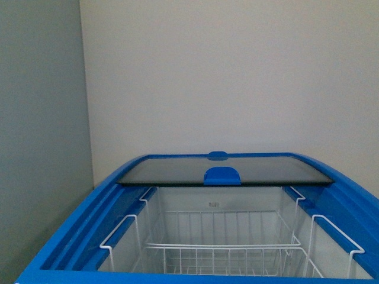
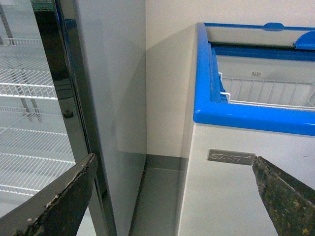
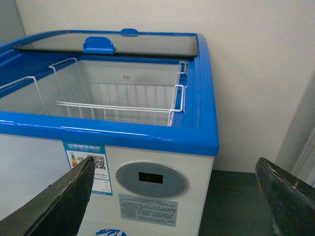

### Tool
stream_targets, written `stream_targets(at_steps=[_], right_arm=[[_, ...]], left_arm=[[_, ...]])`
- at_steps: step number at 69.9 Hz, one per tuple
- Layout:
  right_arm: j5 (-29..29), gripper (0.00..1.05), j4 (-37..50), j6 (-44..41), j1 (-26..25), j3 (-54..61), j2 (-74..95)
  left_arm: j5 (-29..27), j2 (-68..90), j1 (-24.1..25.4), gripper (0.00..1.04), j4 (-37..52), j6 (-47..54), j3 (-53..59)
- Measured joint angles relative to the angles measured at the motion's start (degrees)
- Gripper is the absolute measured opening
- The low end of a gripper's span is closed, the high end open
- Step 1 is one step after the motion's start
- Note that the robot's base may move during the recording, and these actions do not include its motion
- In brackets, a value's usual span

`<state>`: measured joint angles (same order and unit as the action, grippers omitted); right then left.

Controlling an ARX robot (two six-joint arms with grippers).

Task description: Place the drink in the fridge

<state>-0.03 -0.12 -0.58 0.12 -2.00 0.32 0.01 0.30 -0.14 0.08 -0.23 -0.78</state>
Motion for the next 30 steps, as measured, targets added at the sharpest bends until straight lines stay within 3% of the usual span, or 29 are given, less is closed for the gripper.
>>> stream_targets(at_steps=[30], right_arm=[[0.00, 0.98, 0.00, 0.00, 0.00, 0.00, 0.00]], left_arm=[[0.00, 0.00, 0.00, 0.97, 0.00, -0.02, 0.02]])
